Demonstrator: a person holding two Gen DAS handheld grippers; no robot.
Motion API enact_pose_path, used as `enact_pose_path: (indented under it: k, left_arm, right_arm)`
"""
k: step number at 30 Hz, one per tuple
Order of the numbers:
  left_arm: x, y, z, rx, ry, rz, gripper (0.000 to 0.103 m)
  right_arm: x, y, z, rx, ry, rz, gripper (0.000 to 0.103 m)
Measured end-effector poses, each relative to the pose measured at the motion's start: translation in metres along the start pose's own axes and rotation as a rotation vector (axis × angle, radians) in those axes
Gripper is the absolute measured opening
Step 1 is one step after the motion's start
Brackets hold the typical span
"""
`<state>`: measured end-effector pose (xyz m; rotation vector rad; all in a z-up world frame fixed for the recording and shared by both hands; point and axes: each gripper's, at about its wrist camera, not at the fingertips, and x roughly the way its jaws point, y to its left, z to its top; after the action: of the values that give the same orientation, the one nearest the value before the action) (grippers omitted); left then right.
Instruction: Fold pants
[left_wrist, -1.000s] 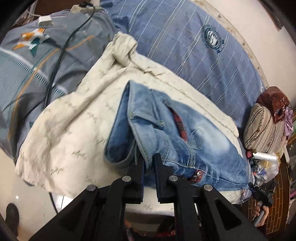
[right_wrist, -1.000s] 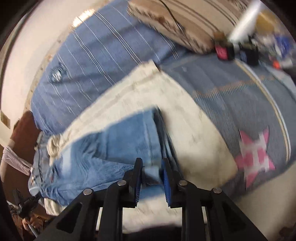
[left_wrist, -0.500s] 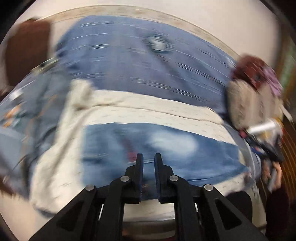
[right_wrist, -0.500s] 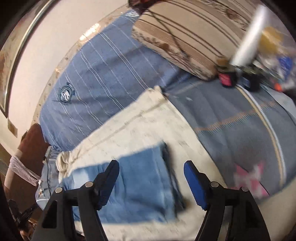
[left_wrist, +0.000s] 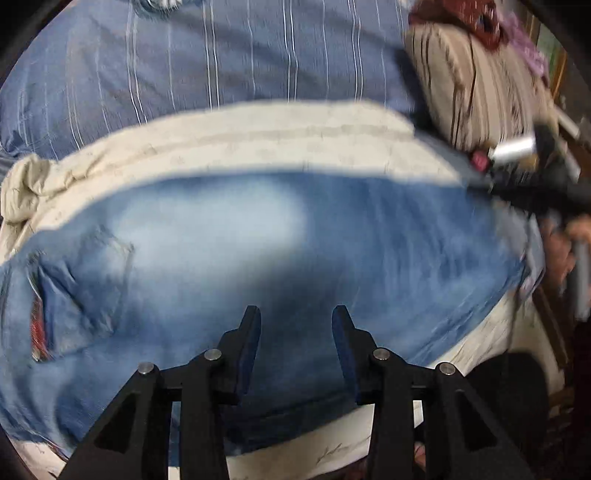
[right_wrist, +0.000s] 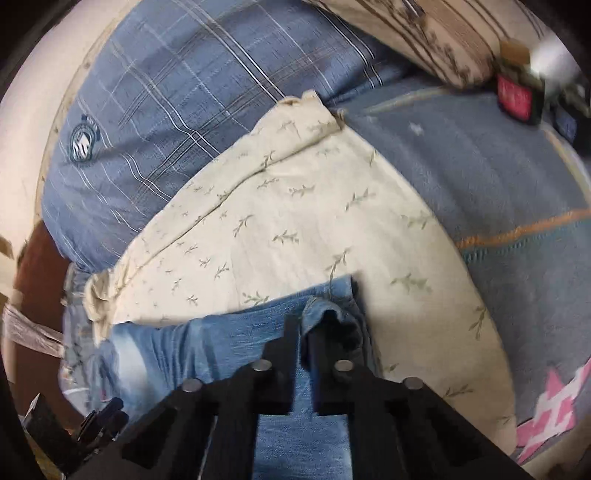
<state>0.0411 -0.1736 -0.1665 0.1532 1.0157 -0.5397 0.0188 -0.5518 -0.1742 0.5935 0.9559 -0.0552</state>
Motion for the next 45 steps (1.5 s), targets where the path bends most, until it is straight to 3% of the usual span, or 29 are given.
enact_pose_path:
  k: [3,6,10,12,15,21,26,29,31,34,36,40,45]
  left_arm:
    - [0.014,0.001,-0.017,-0.011,0.05,-0.004,0.041]
    - [0.013,-0.005,-0.03,0.032,0.019,0.019,0.041]
    - [0.011,-0.007,-0.031,0.044,0.031,0.025,0.041]
    - [0.009,-0.003,-0.028,0.021,0.044,0.005,0.042]
    - [-0.002,0.007,-0.021,-0.007,0.047,-0.025,0.042]
    - [-0.037,0.02,-0.009,-0.042,-0.029,-0.07,0.048]
    - [-0.03,0.028,-0.02,-0.058,-0.018,-0.014,0.048]
    - [-0.017,0.041,-0.029,-0.113,0.058,0.026,0.048]
    - [-0.01,0.051,-0.041,-0.158,0.087,0.016,0.048]
    - [-0.015,0.051,-0.048,-0.154,0.076,0.005,0.048]
    - [-0.025,0.053,-0.047,-0.17,0.057,-0.009,0.048]
    - [-0.059,0.065,-0.04,-0.205,-0.037,0.0,0.048]
    - [-0.09,0.093,-0.036,-0.244,-0.151,0.118,0.048]
  right_arm:
    - [-0.013,0.002,0.007,-0.006,-0.062,0.018,0.003]
    - [-0.01,0.0,0.009,-0.012,-0.09,0.005,0.003]
    - [0.022,-0.015,0.005,0.029,-0.058,-0.022,0.003]
    - [0.027,-0.024,0.004,0.073,-0.051,0.015,0.003]
    - [0.013,-0.037,0.006,0.166,-0.03,0.113,0.007]
    - [-0.045,-0.016,-0.015,0.038,-0.081,0.116,0.008]
    - [-0.045,0.007,-0.054,-0.124,0.033,0.061,0.008]
    - [-0.027,0.007,-0.075,-0.201,0.139,-0.023,0.008]
    - [-0.008,-0.002,-0.088,-0.201,0.245,-0.048,0.008]
    - [-0.012,-0.004,-0.086,-0.167,0.269,-0.032,0.006]
    - [-0.02,0.01,-0.079,-0.206,0.251,-0.036,0.008]
    - [-0.035,0.083,-0.057,-0.353,0.158,0.096,0.009]
    - [-0.014,0.181,-0.039,-0.502,0.056,0.204,0.009]
